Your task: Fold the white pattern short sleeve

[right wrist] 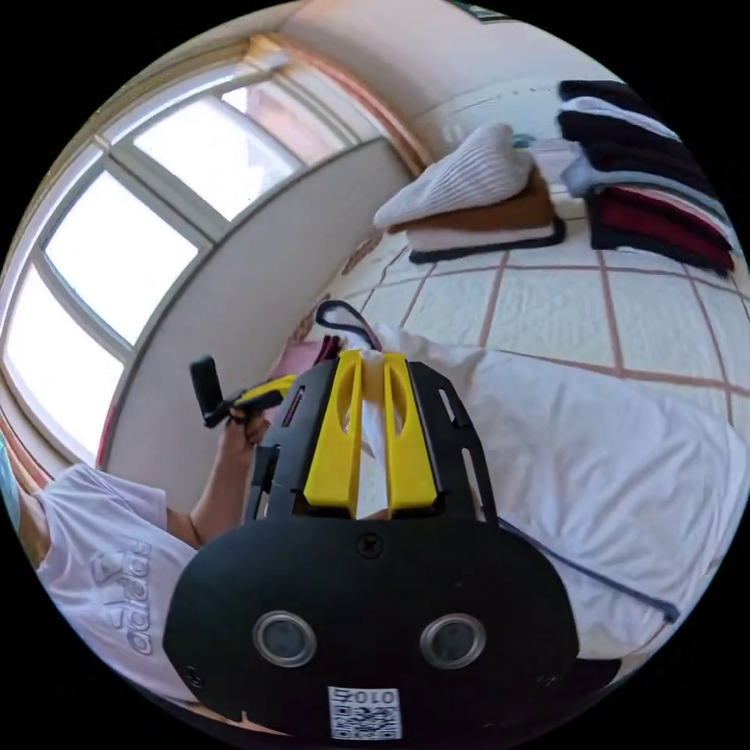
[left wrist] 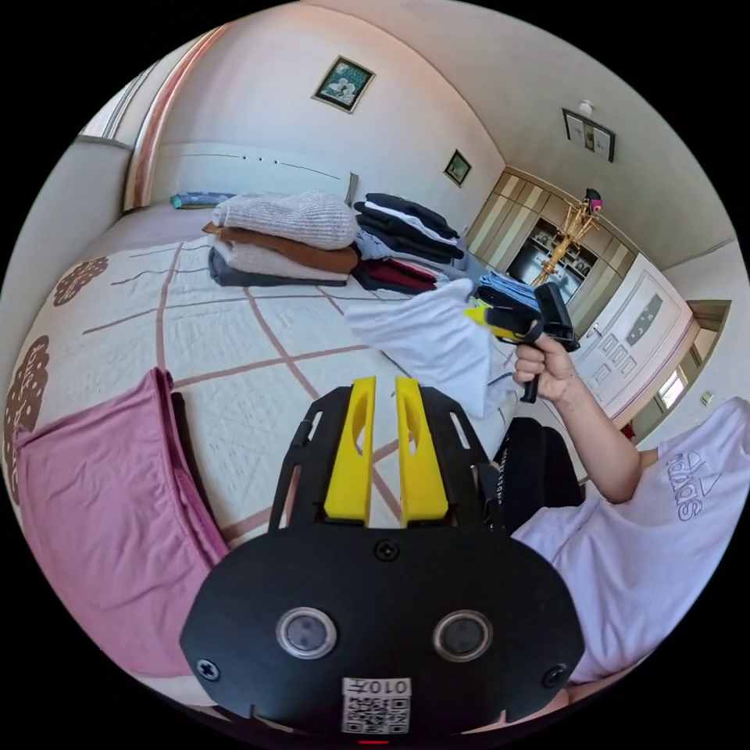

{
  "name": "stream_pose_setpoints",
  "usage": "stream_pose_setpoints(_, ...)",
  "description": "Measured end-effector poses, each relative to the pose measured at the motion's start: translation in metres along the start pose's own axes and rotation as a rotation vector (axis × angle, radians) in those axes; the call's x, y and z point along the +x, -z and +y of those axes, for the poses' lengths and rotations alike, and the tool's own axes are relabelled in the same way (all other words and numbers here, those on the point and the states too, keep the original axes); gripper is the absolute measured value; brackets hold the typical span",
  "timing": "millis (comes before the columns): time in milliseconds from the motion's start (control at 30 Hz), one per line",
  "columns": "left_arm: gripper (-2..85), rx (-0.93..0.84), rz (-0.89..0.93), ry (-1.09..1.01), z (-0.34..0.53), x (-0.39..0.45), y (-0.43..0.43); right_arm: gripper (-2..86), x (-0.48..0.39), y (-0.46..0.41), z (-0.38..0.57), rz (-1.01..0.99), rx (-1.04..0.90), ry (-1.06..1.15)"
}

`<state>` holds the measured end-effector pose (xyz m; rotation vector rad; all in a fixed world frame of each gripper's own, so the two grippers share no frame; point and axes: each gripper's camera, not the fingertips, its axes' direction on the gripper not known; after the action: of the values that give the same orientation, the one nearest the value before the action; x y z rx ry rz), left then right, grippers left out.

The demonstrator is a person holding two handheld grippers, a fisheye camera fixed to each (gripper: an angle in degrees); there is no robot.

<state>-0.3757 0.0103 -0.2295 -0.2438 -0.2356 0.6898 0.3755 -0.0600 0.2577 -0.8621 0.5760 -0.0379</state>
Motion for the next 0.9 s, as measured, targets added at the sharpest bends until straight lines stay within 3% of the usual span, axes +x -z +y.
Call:
stream_pose_setpoints(167,4.8,-0.036,0.049,-0.062,-0.012,0.023,-0.038,5.6,0.098,0.138,0.083,0.039,0.372,-0.348)
stream_pose_setpoints(300,5.2,-0.082,0.108,-0.115,-0.026,0.046,-0.077,5.7,0.189,0.156,0.169,-0.014,0.498,-0.703)
stream_pose_setpoints(500,7.3,-0.186,0.101,-0.429,-0.043,0.137,-0.148,6.1,0.198,0.152,0.177,-0.086,0.538,-0.687)
stream_pose_setpoints(600,8.9,-0.213,0.003,-0.623,-0.032,0.186,-0.191,6.1,0.201,0.156,0.182,-0.134,0.552,-0.695)
stream_pose_setpoints(633,9.8,-0.249,-0.015,-0.600,-0.032,0.190,-0.213,6.1,0.201,0.157,0.182,-0.139,0.548,-0.698)
stream_pose_setpoints(767,12.2,-0.337,0.197,-0.314,-0.048,0.156,-0.267,6.2,0.197,0.158,0.183,-0.179,0.542,-0.709)
stream_pose_setpoints(900,13.0,-0.348,0.190,-0.202,-0.056,0.128,-0.286,6.2,0.196,0.163,0.192,-0.082,0.483,-0.711)
